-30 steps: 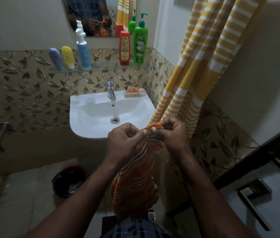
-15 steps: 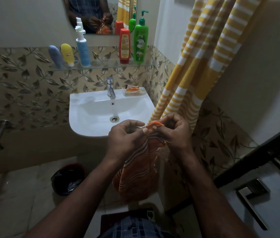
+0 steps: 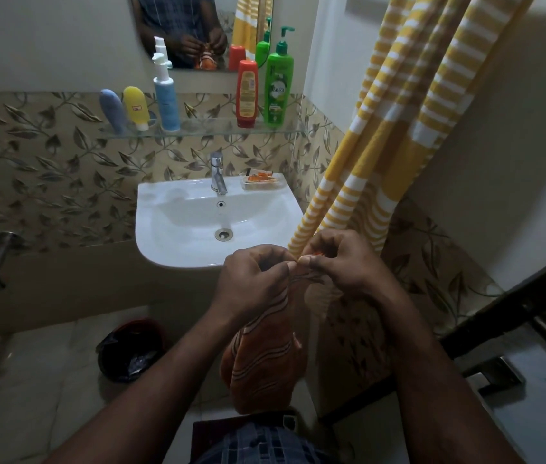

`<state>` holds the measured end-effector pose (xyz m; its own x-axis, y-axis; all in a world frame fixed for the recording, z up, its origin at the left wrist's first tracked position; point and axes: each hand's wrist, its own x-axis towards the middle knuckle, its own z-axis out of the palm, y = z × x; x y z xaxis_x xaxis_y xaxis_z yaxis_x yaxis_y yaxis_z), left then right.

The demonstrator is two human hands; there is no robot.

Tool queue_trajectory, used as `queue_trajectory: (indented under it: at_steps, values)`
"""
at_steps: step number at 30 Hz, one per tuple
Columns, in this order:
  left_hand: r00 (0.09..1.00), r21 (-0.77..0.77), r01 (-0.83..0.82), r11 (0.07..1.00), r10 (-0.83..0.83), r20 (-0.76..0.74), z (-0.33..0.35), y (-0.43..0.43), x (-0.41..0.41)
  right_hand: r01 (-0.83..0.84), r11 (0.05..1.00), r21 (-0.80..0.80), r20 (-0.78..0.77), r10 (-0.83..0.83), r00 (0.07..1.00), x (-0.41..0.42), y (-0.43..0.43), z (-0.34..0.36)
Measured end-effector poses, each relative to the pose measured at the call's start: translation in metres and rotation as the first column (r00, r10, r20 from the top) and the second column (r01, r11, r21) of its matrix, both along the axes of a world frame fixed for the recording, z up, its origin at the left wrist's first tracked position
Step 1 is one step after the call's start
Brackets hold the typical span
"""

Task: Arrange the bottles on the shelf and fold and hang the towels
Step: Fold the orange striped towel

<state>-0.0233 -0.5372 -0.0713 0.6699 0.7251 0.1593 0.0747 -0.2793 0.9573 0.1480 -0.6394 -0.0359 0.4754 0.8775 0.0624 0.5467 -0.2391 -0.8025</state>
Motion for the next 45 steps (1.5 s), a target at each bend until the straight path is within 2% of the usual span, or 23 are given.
queue_trajectory:
  at_steps: [3,6,9,12,18,25,27,30,34,37,39,42,45]
  values:
    - [1.0,0.022,-0.005,1.0,0.005,0.006,-0.002,0.004,-0.001,-0.036,0.999,-0.025,0.103,0.038,0.994,-0.004,0.001,0.001]
    - [1.0,0.045,-0.027,0.999,0.027,0.007,-0.004,0.008,-0.003,-0.046,0.999,-0.02,0.143,0.049,0.988,-0.011,0.003,-0.001]
    - [0.999,0.11,-0.037,0.993,0.04,-0.026,-0.009,0.008,-0.006,-0.058,0.995,-0.081,0.316,0.081,0.945,-0.013,0.006,0.002]
    - [0.999,0.123,-0.047,0.991,0.05,-0.022,-0.015,0.002,-0.009,-0.049,0.998,0.031,0.428,0.031,0.903,-0.018,0.009,0.006]
    - [0.99,0.243,-0.135,0.961,0.143,-0.017,-0.028,-0.004,-0.01,0.083,0.951,0.297,0.316,-0.179,0.932,-0.029,0.013,0.006]
    - [0.983,0.342,-0.165,0.925,0.183,-0.02,-0.038,-0.007,-0.011,0.175,0.88,0.442,0.281,-0.321,0.905,-0.033,0.014,0.019]
    - [0.992,0.389,-0.117,0.914,0.127,0.001,-0.037,-0.009,-0.009,0.198,0.867,0.458,0.265,-0.346,0.9,-0.033,0.013,0.02]
    - [0.998,0.468,0.001,0.884,0.026,-0.052,-0.029,-0.012,-0.004,0.192,0.879,0.437,0.272,-0.332,0.903,-0.035,0.012,0.021]
    - [0.976,0.575,0.083,0.814,0.052,-0.213,-0.015,-0.007,0.009,0.172,0.879,0.444,0.308,-0.33,0.892,-0.037,0.009,0.022]
    - [0.93,0.629,0.175,0.758,0.081,-0.357,-0.019,0.002,0.008,0.248,0.833,0.494,0.24,-0.404,0.883,-0.033,0.004,0.023]
    - [0.902,0.589,0.236,0.773,0.051,-0.428,-0.025,0.005,0.006,0.282,0.807,0.519,0.184,-0.428,0.885,-0.028,0.003,0.022]
    - [0.883,0.512,0.18,0.84,0.091,-0.461,-0.036,0.01,0.002,0.359,0.776,0.518,0.147,-0.494,0.857,-0.016,-0.001,0.02]
    - [0.886,0.533,0.077,0.843,0.187,-0.424,-0.047,0.024,-0.007,0.455,0.731,0.509,0.108,-0.578,0.809,0.001,-0.009,0.015]
